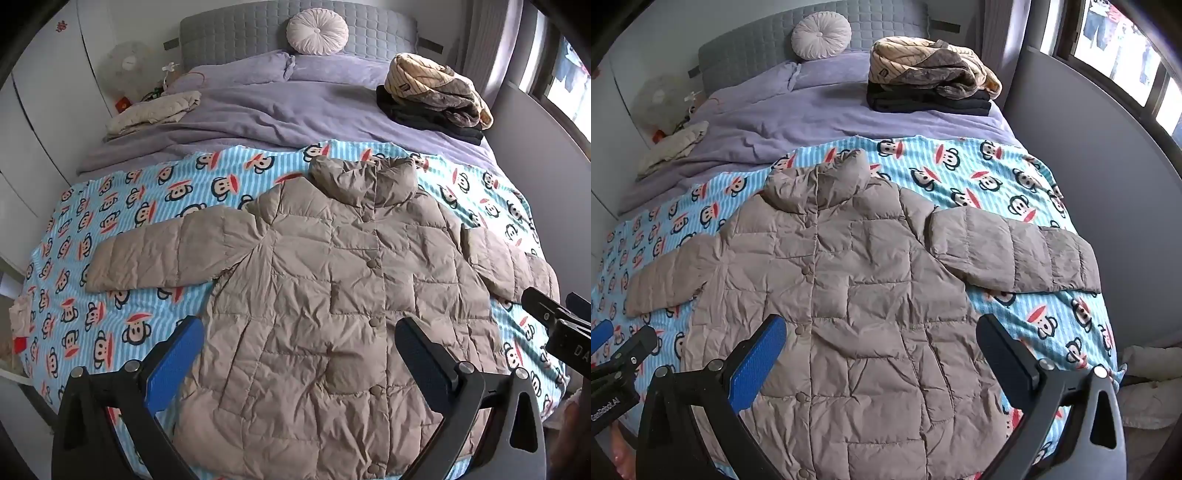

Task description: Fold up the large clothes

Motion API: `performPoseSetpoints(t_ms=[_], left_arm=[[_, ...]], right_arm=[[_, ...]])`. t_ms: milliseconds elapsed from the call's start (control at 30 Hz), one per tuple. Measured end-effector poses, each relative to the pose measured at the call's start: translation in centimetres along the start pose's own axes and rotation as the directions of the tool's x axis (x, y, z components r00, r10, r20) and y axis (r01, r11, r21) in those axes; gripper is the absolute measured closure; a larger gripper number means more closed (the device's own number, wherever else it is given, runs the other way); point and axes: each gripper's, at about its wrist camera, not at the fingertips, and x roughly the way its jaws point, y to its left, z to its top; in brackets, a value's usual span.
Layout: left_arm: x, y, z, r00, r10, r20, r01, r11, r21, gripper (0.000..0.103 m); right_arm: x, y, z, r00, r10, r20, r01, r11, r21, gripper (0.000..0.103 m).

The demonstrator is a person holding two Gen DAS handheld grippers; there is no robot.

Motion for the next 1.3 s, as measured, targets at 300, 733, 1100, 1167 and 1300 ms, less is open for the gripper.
performPoseSetpoints(t_ms=[300, 733, 1100, 1167, 1300], left_arm=[[0.02, 0.17, -0.17, 1.0, -0.002, -0.001, 0.002, 1.0, 0.002, 0.0], [0.01, 0.1, -0.2, 1.0, 0.007, 0.001, -0.007, 1.0, 0.007, 0.0], [0.01, 0.02, -0.18, 1.0, 0.016, 0.003, -0.016, 1.0, 0.01, 0.0], [0.0, 0.01, -0.2, 1.0, 0.016, 0.003, -0.016, 1.0, 0.011, 0.0], [0.0, 0.01, -0.19, 1.0, 0.018, 0.004, -0.018, 1.0, 0.01, 0.0]], right_arm=[[0.0, 0.05, 0.05, 1.0, -0.001, 0.0, 0.001, 1.0, 0.001, 0.001], [0.01, -0.11, 0.13, 1.0, 0.0, -0.001, 0.0, 1.0, 0.002, 0.001], [-0.01, -0.09, 0.1, 1.0, 0.0, -0.002, 0.0, 1.0, 0.002, 0.001], [0.03, -0.1, 0.12, 1.0, 0.0, -0.002, 0.0, 1.0, 0.002, 0.001], [0.02, -0.14, 0.12, 1.0, 0.0, -0.003, 0.0, 1.0, 0.003, 0.001]])
